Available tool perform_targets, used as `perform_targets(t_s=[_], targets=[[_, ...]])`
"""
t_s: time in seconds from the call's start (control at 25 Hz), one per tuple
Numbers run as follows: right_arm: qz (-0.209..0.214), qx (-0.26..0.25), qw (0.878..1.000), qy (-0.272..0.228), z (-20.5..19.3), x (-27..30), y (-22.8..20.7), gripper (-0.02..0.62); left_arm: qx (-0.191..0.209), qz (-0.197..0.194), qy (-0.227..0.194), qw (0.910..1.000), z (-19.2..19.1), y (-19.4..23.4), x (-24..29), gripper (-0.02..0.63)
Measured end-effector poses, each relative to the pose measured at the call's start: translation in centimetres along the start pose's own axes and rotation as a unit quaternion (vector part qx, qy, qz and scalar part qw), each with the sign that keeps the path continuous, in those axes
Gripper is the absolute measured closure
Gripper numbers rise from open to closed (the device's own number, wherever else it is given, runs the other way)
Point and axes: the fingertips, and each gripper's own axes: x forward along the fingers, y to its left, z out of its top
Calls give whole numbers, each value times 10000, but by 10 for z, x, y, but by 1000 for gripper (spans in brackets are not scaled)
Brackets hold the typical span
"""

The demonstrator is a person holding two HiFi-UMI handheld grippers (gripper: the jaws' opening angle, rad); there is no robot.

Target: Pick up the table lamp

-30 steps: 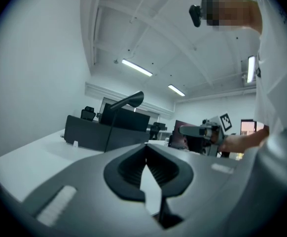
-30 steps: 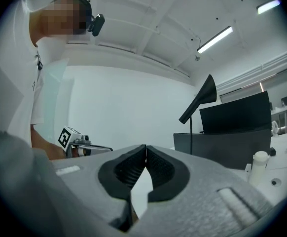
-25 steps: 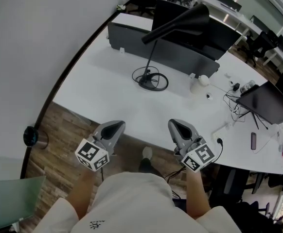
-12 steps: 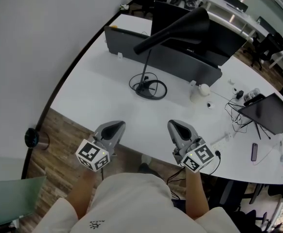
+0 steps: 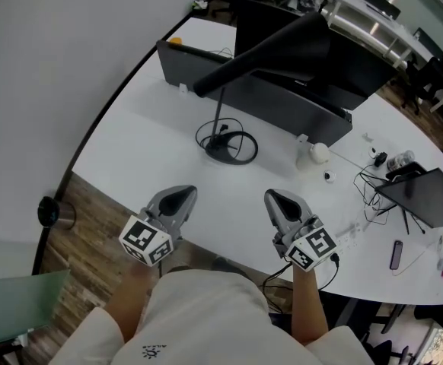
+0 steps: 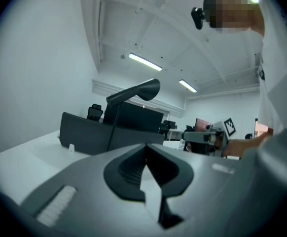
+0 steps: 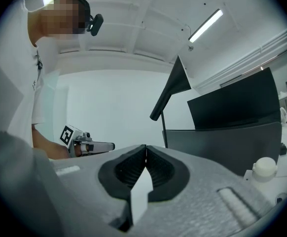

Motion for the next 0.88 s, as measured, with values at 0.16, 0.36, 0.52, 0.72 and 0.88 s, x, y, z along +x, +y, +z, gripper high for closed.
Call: perform_targets(t_s=[0.16, 0.36, 0.52, 0.72, 0.88], targets=[[51, 92, 9999, 34, -2, 2, -18, 594, 79, 14, 68, 9999, -3, -3, 21, 614], [116, 324, 9994, -59, -2, 1, -39, 594, 96, 83, 142, 9998, -7, -1, 39, 614], [201, 379, 9991, -45, -7, 2, -46, 594, 5, 196, 153, 9997, -13, 1, 43, 614], [295, 486, 9984, -70, -10, 1, -52, 594, 26, 311, 127, 9994, -14, 0, 48, 614], [311, 477, 9984, -49, -12, -1, -56, 594, 42, 328, 143, 9994, -16, -4, 51, 614]])
